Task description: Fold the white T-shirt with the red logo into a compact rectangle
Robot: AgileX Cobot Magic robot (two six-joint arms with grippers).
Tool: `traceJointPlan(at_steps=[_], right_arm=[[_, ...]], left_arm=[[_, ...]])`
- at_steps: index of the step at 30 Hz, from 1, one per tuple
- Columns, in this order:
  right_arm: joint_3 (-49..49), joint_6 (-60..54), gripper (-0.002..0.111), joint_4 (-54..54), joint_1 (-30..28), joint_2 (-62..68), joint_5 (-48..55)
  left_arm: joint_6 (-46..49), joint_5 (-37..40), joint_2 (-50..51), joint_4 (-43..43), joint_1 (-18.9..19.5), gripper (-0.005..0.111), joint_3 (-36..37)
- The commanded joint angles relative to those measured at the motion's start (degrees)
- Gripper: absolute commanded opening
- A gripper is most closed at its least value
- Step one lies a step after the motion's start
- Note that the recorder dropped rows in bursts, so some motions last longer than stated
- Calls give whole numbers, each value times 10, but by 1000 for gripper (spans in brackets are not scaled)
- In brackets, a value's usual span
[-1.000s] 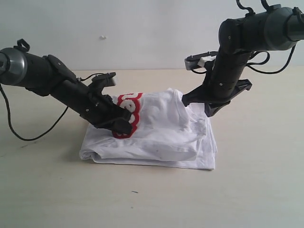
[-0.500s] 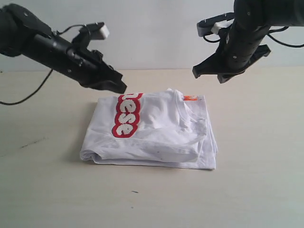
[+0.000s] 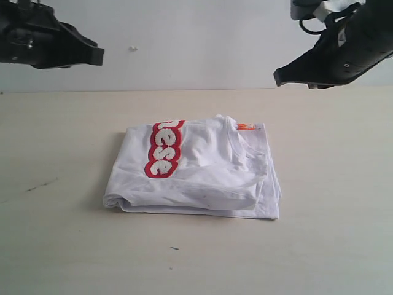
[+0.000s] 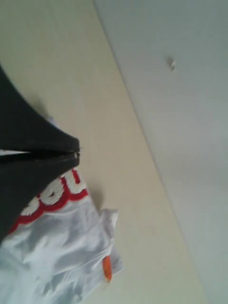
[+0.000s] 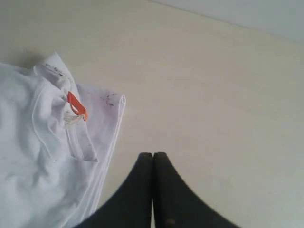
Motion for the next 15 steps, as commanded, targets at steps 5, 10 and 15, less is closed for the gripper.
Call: traceJointPlan(at_steps=[5, 10, 15], right_arm=[[99, 8, 0, 8, 0, -117, -74], [151, 8, 0, 35, 0, -183, -102], [192, 8, 0, 49, 0, -238, -104]], left_arm=[[2, -68, -143, -39, 1, 0, 102], [1, -51, -216, -100, 1, 0, 167], [1, -46, -282, -120, 1, 0, 224]])
